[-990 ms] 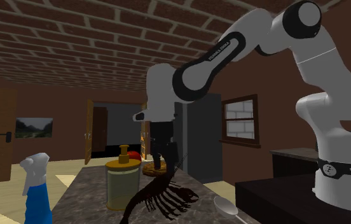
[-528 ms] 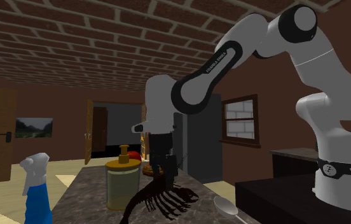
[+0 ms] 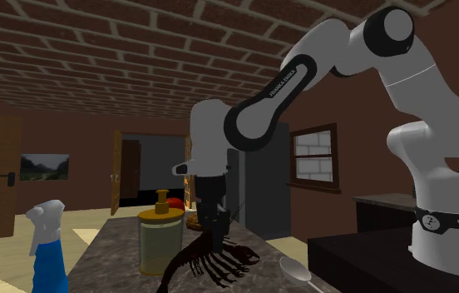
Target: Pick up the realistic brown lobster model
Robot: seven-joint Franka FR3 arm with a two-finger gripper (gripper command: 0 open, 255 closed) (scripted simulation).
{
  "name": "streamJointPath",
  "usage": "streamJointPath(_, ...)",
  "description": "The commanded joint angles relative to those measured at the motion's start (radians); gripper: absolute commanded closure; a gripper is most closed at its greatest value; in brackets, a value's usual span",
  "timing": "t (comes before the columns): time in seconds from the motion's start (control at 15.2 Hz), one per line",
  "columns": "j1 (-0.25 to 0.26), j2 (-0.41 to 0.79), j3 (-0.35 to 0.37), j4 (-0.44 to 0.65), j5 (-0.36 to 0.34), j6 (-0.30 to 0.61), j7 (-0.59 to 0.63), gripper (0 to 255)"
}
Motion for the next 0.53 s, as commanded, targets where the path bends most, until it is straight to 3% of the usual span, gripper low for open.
streamJointPath(0.0, 0.0, 0.001, 0.0, 0.0, 0.0, 0.0, 0.0, 255)
streamJointPath(0.46, 0.004, -0.044, -0.005, 0.005, -0.009, -0.05, 0.004, 255)
